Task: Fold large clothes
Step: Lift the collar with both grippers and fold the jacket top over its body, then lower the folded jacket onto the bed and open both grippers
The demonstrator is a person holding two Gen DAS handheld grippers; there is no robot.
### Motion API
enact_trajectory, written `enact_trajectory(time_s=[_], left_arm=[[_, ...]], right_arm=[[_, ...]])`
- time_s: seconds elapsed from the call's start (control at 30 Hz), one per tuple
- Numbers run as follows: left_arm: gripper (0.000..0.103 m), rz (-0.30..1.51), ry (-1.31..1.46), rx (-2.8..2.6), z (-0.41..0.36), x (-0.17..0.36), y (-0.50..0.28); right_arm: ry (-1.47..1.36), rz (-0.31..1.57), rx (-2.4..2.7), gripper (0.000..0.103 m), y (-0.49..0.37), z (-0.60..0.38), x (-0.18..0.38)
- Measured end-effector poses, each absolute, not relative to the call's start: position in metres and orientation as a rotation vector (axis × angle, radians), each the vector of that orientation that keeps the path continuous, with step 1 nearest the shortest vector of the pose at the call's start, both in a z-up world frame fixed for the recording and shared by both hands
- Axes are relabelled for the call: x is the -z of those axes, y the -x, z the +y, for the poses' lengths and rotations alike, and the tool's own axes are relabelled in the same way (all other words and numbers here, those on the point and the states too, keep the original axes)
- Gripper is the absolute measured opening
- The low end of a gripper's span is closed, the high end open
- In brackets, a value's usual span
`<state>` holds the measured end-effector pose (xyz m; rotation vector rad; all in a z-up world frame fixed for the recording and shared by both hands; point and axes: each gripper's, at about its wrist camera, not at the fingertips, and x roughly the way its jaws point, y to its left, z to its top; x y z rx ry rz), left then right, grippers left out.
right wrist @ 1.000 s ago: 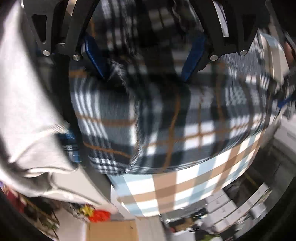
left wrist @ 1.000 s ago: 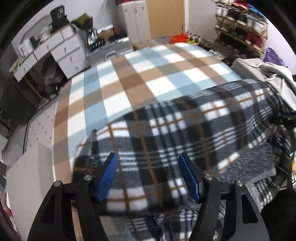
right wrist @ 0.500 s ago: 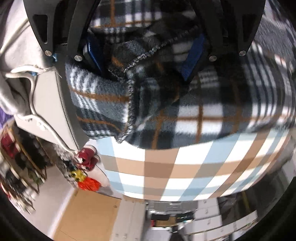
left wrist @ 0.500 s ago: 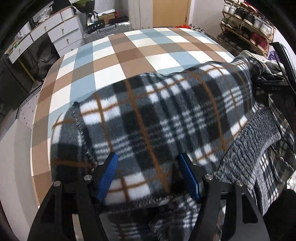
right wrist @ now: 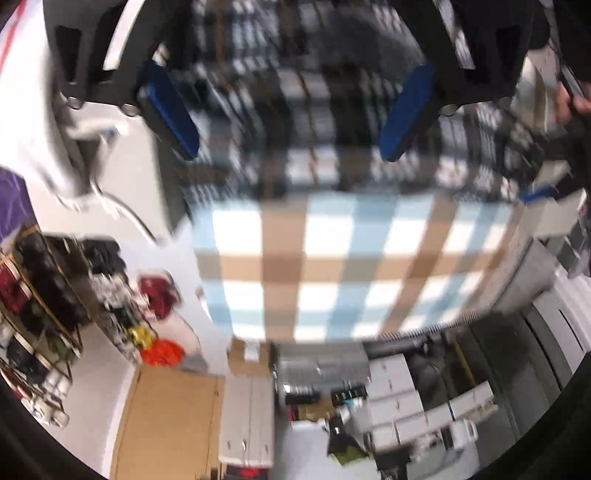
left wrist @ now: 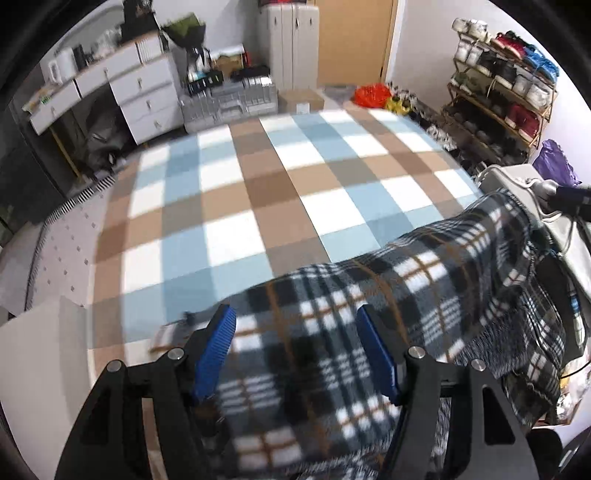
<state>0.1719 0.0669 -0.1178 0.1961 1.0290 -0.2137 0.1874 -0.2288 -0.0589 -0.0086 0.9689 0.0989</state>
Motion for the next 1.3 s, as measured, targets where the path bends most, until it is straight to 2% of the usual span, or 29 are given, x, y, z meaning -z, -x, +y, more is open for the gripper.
enact_trajectory(time_s=[0.17, 0.2, 0.27, 0.57, 0.67, 0.77, 1.0, 1.3], left_arm=[[0.064, 1.106, -0.214, 0.167, 0.071, 0.163, -0.178], [0.069, 1.099, -0.197, 0.168, 0.074, 0.164, -0.176], [0.072, 1.078, -0.14, 0.183, 0.087, 0.168, -0.17], [0.073, 1.093, -0.175, 0.166, 0.081, 0.159, -0.148], [0.073, 1.123, -0.246, 0.149, 0.078, 0.176, -0.145], [0.082, 1.071, -0.35, 0.142, 0.072, 0.185, -0.143], [0.102, 1.075, -0.426, 0.149, 0.076, 0.188, -0.173], [0.102, 1.101, -0.457, 0.141, 0.095, 0.186, -0.236]], right_arm=[[0.227, 1.093, 0.006, 0.099, -0.234, -0.201, 0.133], [0.255, 1.147, 0.031, 0.099, -0.238, -0.204, 0.157], [0.199, 1.145, 0.012, 0.099, -0.231, -0.216, 0.171], [0.27, 1.108, -0.024, 0.1, -0.187, -0.226, 0.158], [0.321, 1.191, -0.021, 0.101, -0.19, -0.224, 0.178], [0.296, 1.188, -0.003, 0.103, -0.19, -0.224, 0.19], [0.243, 1.183, -0.024, 0.103, -0.209, -0.223, 0.19], [0.189, 1.126, -0.003, 0.103, -0.256, -0.207, 0.187]])
